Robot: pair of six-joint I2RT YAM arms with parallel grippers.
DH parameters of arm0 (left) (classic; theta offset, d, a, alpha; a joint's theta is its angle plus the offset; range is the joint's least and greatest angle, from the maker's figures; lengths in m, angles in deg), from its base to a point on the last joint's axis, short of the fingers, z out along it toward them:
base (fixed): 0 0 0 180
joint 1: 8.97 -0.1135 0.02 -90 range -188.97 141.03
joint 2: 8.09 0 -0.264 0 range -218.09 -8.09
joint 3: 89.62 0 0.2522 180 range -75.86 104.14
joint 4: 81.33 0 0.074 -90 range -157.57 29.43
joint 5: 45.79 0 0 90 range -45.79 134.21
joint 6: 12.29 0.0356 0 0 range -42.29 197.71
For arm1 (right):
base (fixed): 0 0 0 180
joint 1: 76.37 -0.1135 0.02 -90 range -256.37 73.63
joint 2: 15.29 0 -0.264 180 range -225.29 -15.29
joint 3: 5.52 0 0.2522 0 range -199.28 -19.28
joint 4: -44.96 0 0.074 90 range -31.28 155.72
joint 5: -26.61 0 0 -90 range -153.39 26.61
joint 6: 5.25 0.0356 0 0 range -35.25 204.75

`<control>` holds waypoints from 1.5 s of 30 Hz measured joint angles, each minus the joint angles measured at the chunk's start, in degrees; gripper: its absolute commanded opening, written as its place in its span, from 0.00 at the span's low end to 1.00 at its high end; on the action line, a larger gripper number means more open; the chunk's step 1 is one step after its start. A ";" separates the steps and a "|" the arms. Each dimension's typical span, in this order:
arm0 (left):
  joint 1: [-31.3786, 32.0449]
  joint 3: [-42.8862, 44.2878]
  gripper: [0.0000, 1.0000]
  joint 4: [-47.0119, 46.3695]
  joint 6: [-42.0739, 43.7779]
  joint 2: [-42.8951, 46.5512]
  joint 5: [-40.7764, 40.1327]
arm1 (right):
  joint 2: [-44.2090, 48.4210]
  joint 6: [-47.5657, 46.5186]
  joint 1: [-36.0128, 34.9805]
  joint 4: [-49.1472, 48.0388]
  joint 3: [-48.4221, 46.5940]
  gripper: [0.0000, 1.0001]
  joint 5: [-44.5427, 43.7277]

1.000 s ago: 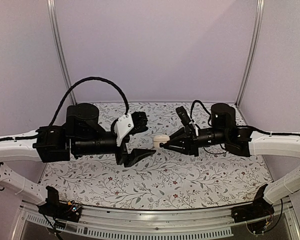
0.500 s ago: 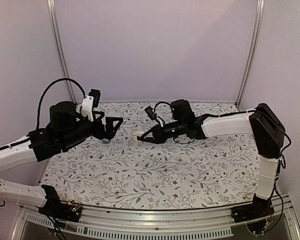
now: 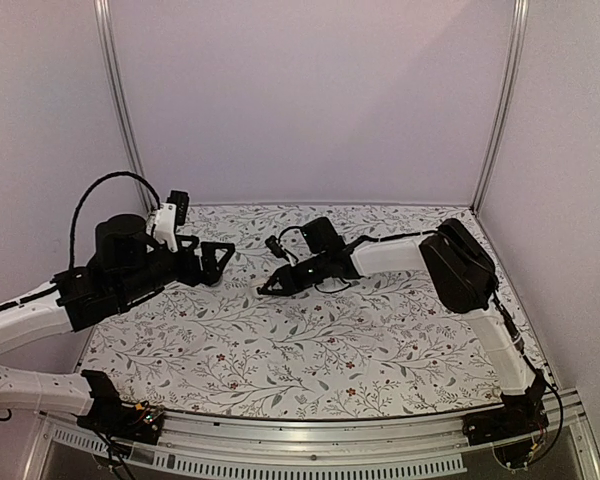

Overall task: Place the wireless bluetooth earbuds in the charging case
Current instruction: Place the charging case with the earbuds at the center of the board, then reset both arms

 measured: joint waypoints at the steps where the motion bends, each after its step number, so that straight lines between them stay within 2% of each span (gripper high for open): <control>1: -0.15 -0.28 1.00 0.02 0.00 0.31 0.00 | -1.16 0.11 0.00 0.94 -1.14 0.09 -0.37; 5: -0.83 -0.39 1.00 0.13 0.04 1.25 -0.04 | -3.61 0.20 0.04 2.49 -3.91 0.17 -0.87; 9: -1.95 -0.57 1.00 0.15 0.02 2.34 0.13 | -4.15 0.33 0.28 3.58 -5.57 0.38 -2.58; 16: -4.87 -0.55 1.00 2.38 -1.03 1.97 1.49 | -4.11 0.09 1.18 3.91 -6.34 0.97 -3.80; 20: -7.30 0.59 1.00 4.48 -1.44 0.35 4.85 | -1.40 -0.72 2.29 4.31 -3.67 0.99 -4.44; 25: -10.08 4.61 1.00 7.06 -1.42 -3.50 10.03 | 6.34 -1.64 5.09 5.01 6.45 0.99 -5.84; 36: -11.26 17.11 1.00 12.37 -1.55 -18.40 10.10 | 37.75 -4.07 15.96 3.85 29.05 0.99 -8.57; 45: -11.65 17.05 1.00 11.45 -3.58 -25.42 9.05 | 64.19 -3.87 22.38 1.20 48.59 0.99 -13.31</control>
